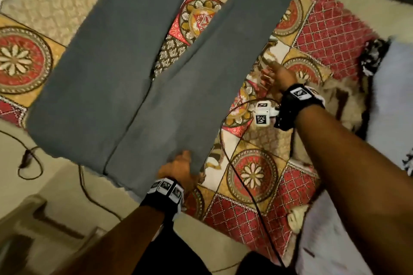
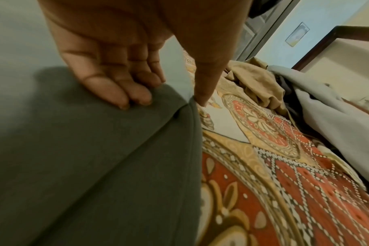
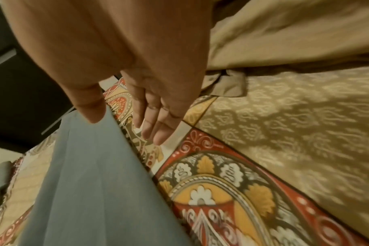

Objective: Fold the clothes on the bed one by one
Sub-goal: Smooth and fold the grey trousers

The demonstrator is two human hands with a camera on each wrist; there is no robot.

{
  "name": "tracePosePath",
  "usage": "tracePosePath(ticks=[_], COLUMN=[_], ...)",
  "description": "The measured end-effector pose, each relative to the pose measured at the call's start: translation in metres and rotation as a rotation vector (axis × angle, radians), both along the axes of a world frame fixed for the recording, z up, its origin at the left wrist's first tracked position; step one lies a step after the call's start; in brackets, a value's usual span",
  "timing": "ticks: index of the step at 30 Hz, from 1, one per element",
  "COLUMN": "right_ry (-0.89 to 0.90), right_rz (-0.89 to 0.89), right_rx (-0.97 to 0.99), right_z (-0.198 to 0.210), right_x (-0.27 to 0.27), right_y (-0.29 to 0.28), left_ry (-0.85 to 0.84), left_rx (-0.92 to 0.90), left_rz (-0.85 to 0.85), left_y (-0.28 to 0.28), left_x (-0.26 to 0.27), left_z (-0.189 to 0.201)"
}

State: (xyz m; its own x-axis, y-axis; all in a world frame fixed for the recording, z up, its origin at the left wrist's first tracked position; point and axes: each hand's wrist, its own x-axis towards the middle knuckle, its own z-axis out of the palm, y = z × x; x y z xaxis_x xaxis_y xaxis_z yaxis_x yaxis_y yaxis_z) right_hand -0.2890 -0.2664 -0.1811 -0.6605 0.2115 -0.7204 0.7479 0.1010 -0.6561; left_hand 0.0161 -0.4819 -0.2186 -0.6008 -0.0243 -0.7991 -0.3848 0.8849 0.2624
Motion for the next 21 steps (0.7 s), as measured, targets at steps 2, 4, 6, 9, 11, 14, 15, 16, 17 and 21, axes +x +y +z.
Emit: tracePosePath(ticks=[2,4,6,9,11,14,15,16,17,21], right_ry=[0.008,-0.011,-0.041,-0.064,-0.071,-0.091,-0.058,-0.031,-0.007,-0.035], right_rz=[0.085,0.177,0.262,0.182,0.206,0.260,0.290,0.340,0.402,0.393], right_rx=[0.035,0.099,0.089,0.074,0.090,0.084,0.121,0.196,0.267,0.273], right_z=[-0.029,-0.067,-0.079,-0.062,-0.053,-0.030,-0.021,-0.010,-0.010,0.001], right_x=[-0.044,-0.084,-0.100,-0.107,-0.113,-0.132,-0.133,-0.138,-0.142,-0.158], right_y=[0.017,0.036,0.029,0.003,-0.007,-0.016,-0.026,-0.034,-0.032,-0.022], left_ry=[0.008,0.037,0.082,0.073,0.025,0.009,0.001,0.010,0.008,0.000], left_rx=[-0.027,0.026,0.071,0.042,0.017,-0.014,-0.023,-0.012,0.014,0.136], left_rz=[-0.081,-0.086,-0.080,-0.119,-0.106,-0.085,-0.082,-0.074,-0.034,0.219], left_y=[-0.004,-0.008,-0.012,-0.007,-0.002,0.004,0.004,0.003,0.001,-0.009], left_x=[-0.002,-0.001,0.002,0.006,0.008,0.008,0.008,0.009,0.013,0.021], left_z=[-0.007,-0.007,-0.006,0.000,-0.001,-0.002,-0.001,-0.003,-0.004,0.005])
